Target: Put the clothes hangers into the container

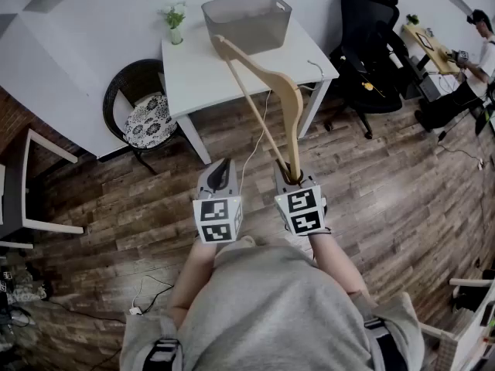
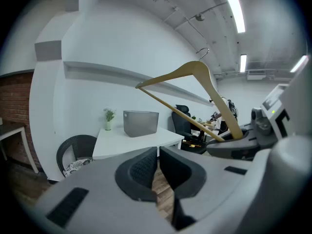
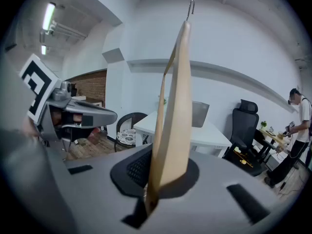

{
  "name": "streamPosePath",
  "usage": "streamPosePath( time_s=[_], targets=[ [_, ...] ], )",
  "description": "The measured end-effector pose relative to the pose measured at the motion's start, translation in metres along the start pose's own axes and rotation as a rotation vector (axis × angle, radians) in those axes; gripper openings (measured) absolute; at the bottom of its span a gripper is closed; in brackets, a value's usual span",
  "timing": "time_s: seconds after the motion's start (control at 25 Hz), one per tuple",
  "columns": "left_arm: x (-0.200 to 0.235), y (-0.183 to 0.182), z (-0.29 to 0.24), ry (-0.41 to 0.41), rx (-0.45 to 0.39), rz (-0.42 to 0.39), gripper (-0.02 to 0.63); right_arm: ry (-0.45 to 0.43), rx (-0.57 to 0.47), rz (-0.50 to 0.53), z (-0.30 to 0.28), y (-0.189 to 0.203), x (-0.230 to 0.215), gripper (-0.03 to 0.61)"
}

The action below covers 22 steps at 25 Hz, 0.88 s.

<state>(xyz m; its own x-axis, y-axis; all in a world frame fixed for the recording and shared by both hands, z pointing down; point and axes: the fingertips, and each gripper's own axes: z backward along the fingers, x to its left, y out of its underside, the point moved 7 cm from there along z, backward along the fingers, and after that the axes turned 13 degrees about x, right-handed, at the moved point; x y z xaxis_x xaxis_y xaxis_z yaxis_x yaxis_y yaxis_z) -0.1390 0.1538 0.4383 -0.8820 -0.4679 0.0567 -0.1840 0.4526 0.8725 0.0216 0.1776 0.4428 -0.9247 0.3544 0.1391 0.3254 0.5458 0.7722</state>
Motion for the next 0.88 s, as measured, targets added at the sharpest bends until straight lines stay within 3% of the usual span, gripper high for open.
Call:
streamPosePath(
  time_s=[0.88],
  targets=[
    [0.027, -0.008, -0.015, 0.051, -0.004, 0.001, 0.017, 0.054, 0.002, -0.020, -0.017, -0.021, 0.001, 0.000]
  ],
)
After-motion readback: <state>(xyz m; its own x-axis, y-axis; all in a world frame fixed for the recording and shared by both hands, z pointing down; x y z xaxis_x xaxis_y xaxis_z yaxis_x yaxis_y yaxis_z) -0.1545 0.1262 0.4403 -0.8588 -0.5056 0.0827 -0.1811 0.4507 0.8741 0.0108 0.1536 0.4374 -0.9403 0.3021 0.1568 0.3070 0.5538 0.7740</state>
